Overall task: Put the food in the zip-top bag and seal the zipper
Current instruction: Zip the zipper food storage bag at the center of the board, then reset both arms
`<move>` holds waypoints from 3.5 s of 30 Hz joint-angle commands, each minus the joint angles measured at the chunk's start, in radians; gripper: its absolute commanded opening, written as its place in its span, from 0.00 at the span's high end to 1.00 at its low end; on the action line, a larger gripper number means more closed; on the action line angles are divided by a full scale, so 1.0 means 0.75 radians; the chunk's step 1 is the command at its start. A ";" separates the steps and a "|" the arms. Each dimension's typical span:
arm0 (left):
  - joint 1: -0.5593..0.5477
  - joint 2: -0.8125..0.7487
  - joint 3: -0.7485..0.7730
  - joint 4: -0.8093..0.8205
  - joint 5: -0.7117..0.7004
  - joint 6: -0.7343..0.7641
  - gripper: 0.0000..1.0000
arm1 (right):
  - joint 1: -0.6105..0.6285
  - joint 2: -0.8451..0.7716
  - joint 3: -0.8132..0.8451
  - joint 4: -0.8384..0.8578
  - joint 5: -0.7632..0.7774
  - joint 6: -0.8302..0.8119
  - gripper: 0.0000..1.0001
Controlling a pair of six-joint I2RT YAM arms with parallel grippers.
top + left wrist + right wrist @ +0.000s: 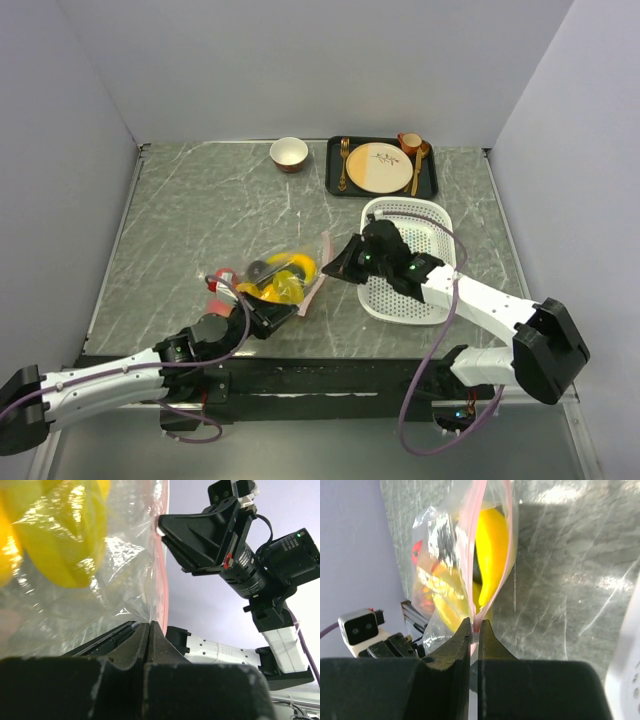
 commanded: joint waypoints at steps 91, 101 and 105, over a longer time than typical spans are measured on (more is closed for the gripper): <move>0.022 0.257 0.849 -1.005 -0.438 0.921 0.01 | -0.768 -0.333 -0.014 -0.264 0.653 -0.759 0.00; 0.725 0.560 1.027 -0.831 0.084 1.316 0.01 | -0.921 -0.413 -0.078 -0.252 0.567 -0.739 0.00; 0.830 0.577 1.094 -0.780 0.135 1.279 0.01 | -0.925 -0.454 -0.112 -0.252 0.677 -0.714 0.00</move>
